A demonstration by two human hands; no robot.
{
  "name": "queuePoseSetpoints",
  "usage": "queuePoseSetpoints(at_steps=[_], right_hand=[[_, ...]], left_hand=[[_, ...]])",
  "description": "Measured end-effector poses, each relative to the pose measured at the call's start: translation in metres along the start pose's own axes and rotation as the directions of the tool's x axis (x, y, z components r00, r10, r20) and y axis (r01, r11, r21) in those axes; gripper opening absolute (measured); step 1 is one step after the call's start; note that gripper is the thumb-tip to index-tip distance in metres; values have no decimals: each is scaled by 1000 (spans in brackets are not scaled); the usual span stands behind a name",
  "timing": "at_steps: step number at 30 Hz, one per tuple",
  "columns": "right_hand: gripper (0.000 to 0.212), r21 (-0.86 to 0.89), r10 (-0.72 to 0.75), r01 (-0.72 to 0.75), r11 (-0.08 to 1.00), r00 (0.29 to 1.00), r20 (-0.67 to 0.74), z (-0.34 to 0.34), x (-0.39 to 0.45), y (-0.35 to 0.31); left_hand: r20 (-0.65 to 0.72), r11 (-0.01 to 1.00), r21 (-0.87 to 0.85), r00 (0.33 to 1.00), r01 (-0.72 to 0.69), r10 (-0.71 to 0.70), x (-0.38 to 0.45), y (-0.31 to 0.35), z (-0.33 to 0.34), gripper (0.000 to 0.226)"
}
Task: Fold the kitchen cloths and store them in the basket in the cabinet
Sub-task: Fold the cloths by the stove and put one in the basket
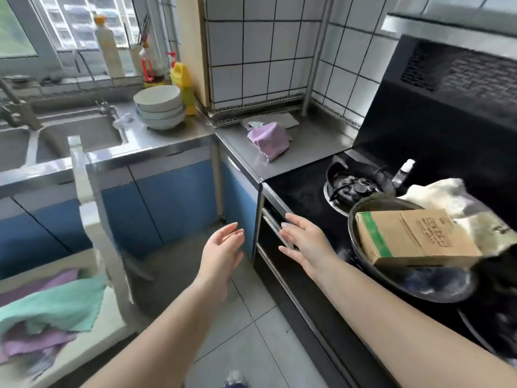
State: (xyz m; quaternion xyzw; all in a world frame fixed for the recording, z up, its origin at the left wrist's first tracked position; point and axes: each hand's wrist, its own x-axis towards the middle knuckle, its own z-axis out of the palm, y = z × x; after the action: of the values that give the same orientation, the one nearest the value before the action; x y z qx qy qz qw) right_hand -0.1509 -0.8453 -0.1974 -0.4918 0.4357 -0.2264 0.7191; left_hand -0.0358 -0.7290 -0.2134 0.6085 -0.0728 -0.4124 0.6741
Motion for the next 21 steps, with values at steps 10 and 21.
queuePoseSetpoints(at_steps=[10, 21], right_hand=[[39, 2, -36, 36, 999, 994, -105, 17, 146, -35], [36, -18, 24, -29, 999, 971, -239, 75, 297, -87]], left_hand=[[110, 999, 34, 994, 12, -15, 157, 53, 29, 18], [178, 992, 81, 978, 93, -106, 339, 134, 12, 17]])
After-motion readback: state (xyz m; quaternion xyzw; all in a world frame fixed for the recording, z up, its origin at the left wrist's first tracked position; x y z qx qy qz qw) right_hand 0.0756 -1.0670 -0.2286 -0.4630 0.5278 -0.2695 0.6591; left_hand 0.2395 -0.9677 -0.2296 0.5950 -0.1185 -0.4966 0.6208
